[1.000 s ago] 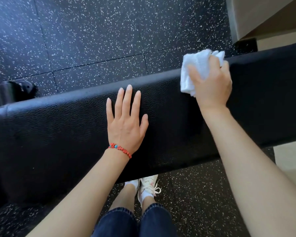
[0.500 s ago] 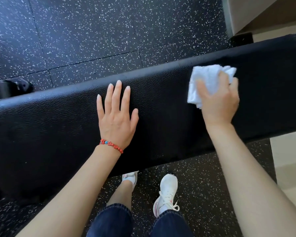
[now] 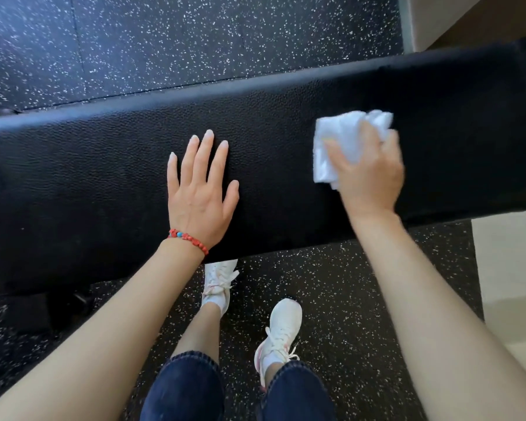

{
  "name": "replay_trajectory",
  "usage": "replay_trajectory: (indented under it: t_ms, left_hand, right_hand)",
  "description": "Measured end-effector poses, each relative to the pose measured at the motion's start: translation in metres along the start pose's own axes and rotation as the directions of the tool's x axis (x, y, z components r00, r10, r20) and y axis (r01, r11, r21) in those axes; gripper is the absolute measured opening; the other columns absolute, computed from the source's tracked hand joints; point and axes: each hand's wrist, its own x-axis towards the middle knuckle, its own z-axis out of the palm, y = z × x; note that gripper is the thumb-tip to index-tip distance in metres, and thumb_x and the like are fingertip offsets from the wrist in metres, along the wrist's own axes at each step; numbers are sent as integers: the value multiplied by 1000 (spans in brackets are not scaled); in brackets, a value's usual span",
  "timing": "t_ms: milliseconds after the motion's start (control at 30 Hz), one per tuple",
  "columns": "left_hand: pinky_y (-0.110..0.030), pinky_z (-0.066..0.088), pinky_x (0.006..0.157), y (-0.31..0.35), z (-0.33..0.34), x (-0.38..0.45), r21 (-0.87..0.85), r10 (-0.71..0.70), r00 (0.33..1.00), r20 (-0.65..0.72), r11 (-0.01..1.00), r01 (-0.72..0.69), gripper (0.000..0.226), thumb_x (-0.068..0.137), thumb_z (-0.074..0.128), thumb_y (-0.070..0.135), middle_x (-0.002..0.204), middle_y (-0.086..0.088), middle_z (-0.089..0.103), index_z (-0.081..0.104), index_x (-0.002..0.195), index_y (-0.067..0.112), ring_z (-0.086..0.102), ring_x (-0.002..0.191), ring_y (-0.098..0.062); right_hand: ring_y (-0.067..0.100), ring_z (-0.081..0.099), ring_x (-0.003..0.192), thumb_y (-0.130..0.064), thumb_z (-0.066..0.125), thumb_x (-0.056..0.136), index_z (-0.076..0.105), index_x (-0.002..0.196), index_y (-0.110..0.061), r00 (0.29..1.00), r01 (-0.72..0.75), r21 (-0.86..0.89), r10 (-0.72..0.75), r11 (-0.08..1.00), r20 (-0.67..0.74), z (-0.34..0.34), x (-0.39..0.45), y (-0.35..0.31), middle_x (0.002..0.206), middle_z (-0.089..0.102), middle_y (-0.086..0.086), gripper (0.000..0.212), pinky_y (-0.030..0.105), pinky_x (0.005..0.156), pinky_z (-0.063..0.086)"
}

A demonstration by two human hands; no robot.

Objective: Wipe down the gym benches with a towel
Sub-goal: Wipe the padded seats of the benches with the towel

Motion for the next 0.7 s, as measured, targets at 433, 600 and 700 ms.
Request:
replay_trajectory:
  t_ms: [433, 600, 700]
  left_hand:
    - [-55, 22, 108, 26, 0, -23, 7, -51, 996, -70, 999, 52, 50, 92, 42, 28, 145, -17, 40, 45, 136, 6, 35, 134, -36]
    - [-54, 20, 109, 37, 6, -35, 3, -74, 997, -25, 997, 74, 51, 92, 39, 30, 146, -15, 38, 44, 138, 8, 33, 135, -34]
    - [-54, 20, 109, 38, 5, -34, 8, -80, 997, -9, 997, 80, 51, 92, 38, 30, 146, -15, 38, 44, 138, 8, 32, 135, -34]
  right_hand:
    - [22, 48, 55, -46, 57, 84, 49, 91, -14, 938, 345, 84, -342, 935, -57, 2, -86, -27, 67, 51, 11, 34, 30, 47, 43]
    - [32, 55, 62, -45, 59, 80, 43, 95, -17, 995, 45, 109, -36, 993, -89, -20, -65, 39, 77, 55, 21, 36, 34, 49, 48]
    - [35, 55, 70, -45, 62, 78, 55, 98, -11, 993, -112, 176, 117, 978, -17, -30, -62, 52, 85, 55, 22, 40, 35, 53, 47]
